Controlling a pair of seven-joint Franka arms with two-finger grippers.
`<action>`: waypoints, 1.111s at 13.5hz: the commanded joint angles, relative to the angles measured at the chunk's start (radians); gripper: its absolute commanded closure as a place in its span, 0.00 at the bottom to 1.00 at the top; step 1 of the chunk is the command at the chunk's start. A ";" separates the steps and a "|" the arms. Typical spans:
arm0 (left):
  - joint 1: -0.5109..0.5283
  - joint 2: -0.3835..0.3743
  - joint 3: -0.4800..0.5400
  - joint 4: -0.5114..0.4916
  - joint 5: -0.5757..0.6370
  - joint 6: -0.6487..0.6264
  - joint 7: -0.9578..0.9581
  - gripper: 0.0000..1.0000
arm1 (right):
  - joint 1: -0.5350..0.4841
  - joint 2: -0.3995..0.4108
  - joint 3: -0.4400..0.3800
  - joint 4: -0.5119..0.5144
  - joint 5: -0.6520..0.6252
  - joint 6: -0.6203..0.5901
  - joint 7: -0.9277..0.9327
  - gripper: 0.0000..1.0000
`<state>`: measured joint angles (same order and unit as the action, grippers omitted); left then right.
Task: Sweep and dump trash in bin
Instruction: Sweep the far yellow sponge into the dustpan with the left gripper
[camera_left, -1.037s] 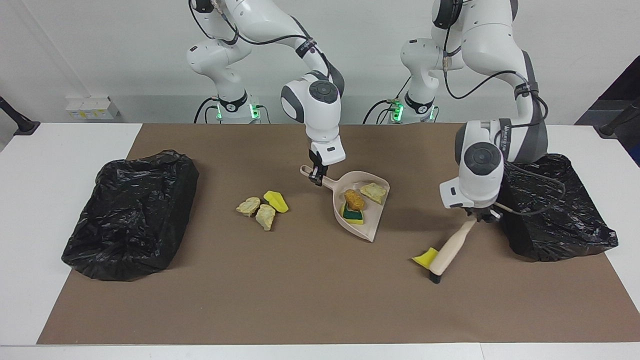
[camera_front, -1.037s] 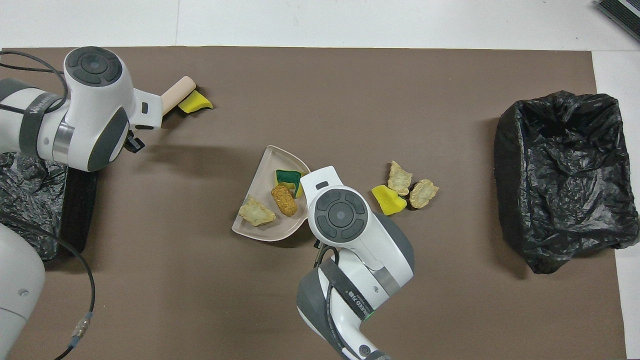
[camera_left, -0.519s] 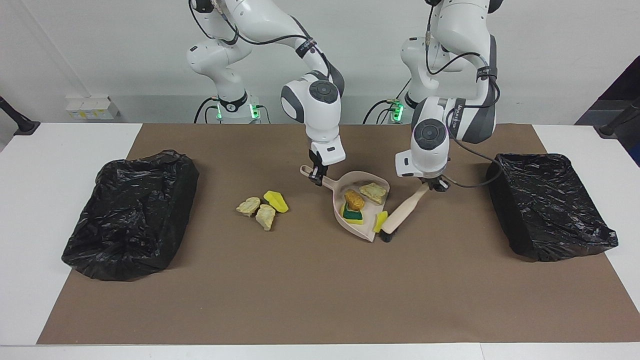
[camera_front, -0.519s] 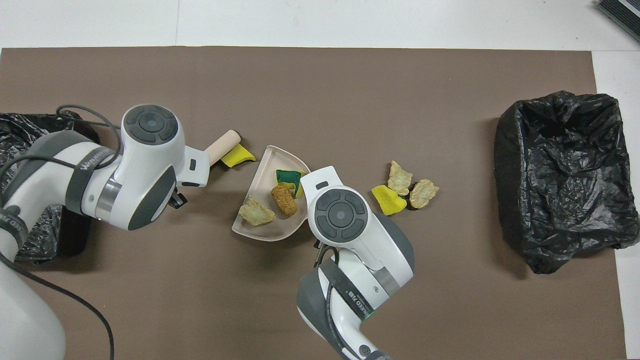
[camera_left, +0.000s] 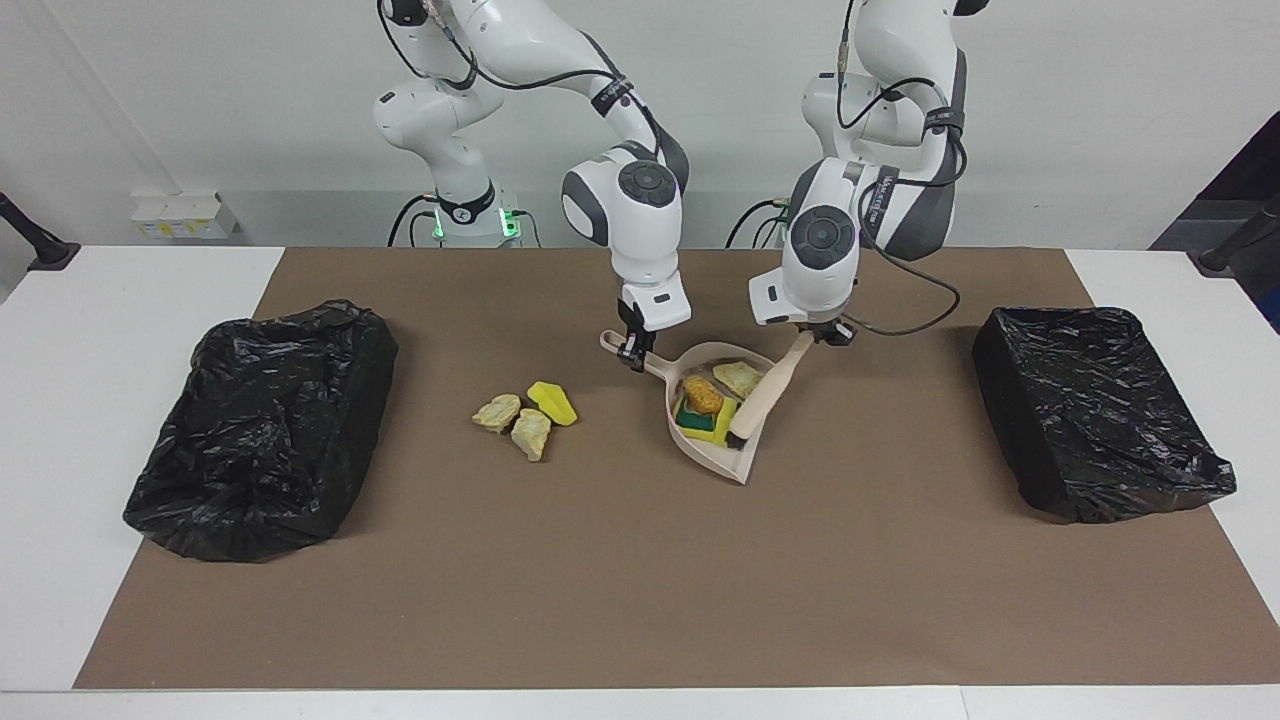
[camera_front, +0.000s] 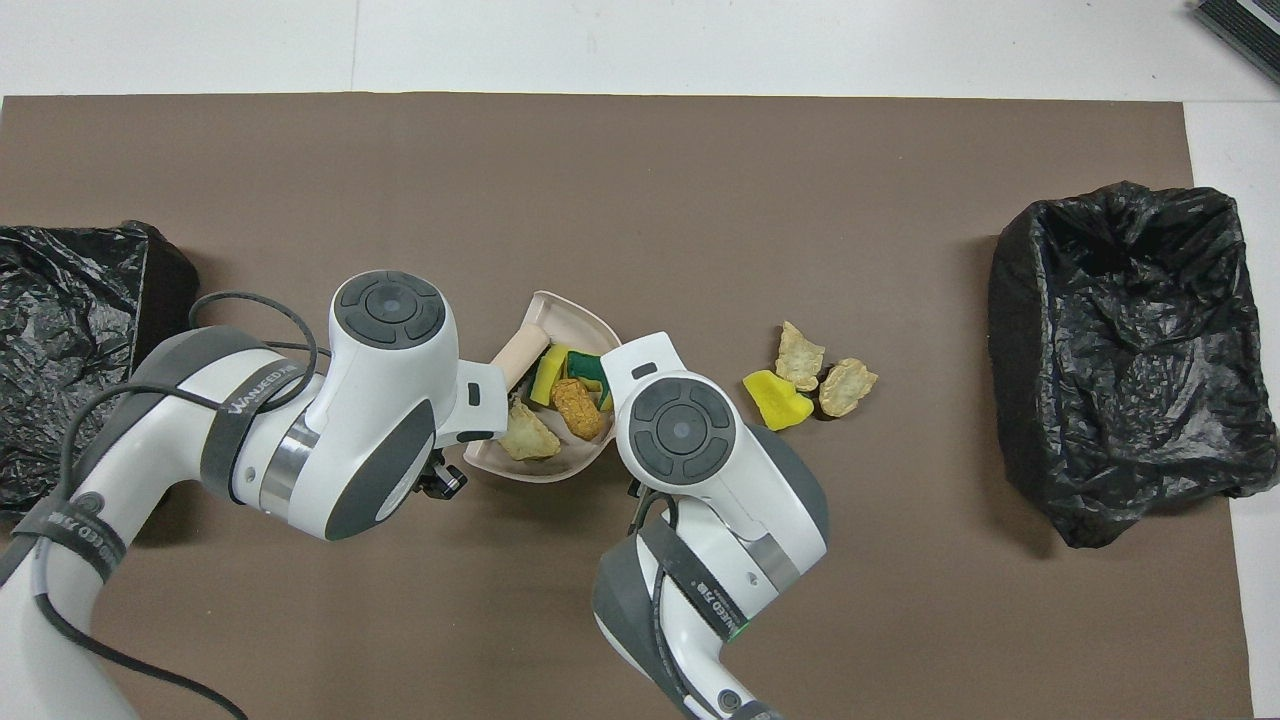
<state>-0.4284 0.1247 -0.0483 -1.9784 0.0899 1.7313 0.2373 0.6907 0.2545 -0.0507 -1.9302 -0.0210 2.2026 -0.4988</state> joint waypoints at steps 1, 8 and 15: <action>0.003 -0.106 0.022 -0.028 -0.019 0.004 -0.012 1.00 | 0.000 -0.001 0.002 0.011 0.003 -0.024 0.020 1.00; 0.007 -0.151 0.022 -0.053 -0.019 0.048 -0.159 1.00 | -0.013 -0.021 0.000 0.042 0.003 -0.093 0.013 1.00; -0.006 -0.217 0.019 -0.201 -0.082 0.244 -0.556 1.00 | -0.080 -0.095 0.000 0.043 0.003 -0.164 -0.073 1.00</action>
<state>-0.4267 -0.0435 -0.0349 -2.1231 0.0508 1.9168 -0.2411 0.6326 0.1873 -0.0583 -1.8826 -0.0210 2.0592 -0.5325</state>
